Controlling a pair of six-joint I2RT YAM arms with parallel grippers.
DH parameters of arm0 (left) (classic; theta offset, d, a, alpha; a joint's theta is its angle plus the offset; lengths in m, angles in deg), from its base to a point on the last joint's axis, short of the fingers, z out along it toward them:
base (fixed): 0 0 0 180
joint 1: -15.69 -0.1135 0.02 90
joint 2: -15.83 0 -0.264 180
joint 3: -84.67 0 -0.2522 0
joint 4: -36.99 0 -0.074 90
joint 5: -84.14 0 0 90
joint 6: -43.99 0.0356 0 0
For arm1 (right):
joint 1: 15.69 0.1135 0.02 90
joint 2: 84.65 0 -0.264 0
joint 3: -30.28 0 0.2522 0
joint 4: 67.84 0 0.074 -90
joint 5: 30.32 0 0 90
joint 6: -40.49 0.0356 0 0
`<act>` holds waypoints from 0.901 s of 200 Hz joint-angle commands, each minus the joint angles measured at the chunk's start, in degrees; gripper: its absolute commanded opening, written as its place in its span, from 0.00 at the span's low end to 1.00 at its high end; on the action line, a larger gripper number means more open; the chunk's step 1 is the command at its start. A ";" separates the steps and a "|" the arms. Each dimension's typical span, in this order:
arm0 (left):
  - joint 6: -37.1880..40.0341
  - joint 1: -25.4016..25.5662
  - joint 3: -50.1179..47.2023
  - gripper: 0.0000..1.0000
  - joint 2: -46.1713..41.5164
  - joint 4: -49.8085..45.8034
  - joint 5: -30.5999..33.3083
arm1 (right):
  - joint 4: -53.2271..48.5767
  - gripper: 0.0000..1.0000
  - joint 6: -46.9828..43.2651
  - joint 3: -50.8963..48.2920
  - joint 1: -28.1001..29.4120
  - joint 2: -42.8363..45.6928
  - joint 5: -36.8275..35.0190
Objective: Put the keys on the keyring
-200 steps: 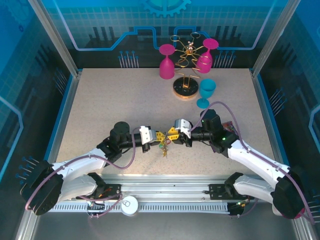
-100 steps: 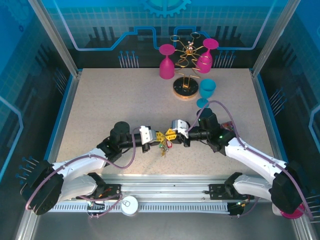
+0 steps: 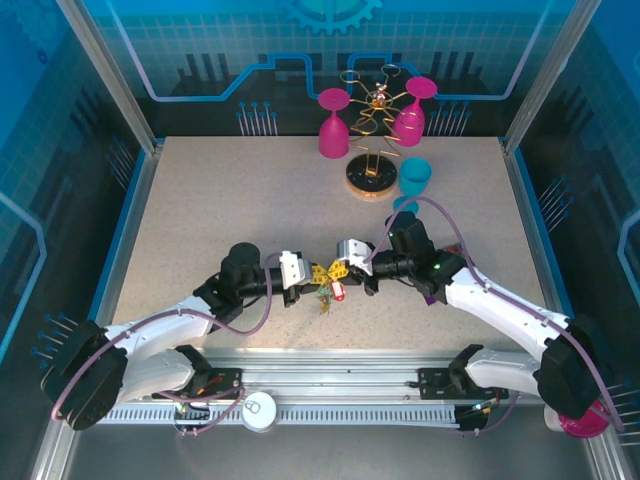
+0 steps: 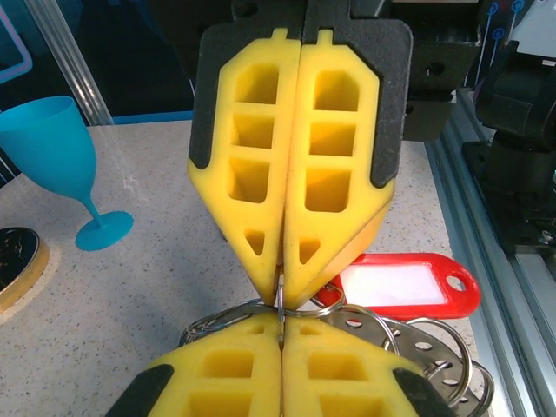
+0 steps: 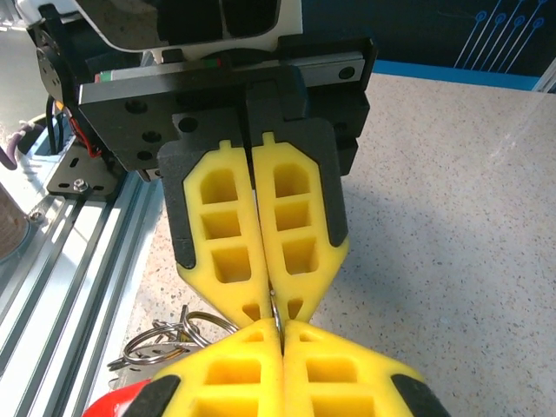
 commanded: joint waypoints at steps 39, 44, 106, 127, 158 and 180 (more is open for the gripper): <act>5.03 0.28 6.08 0.18 -1.76 -12.45 0.73 | -13.01 0.00 -7.02 7.58 3.32 -1.18 -7.92; 5.15 0.33 6.22 0.18 -1.77 -12.84 0.64 | -13.65 0.00 -7.40 8.01 3.67 -1.33 -8.56; 6.78 0.29 7.92 0.00 -1.22 -14.68 -0.02 | -17.43 0.00 -9.38 11.65 6.37 -4.00 -10.70; 7.27 0.27 7.48 0.00 -1.58 -13.95 0.06 | -12.08 0.15 -4.76 8.65 4.14 -1.78 -9.81; 7.58 0.29 5.25 0.00 -2.44 -9.93 -0.47 | -7.08 0.21 1.05 3.72 -0.18 0.60 -5.62; 7.54 0.30 4.47 0.00 -2.80 -8.28 -0.84 | -5.91 0.22 2.50 2.76 -0.19 0.42 -4.95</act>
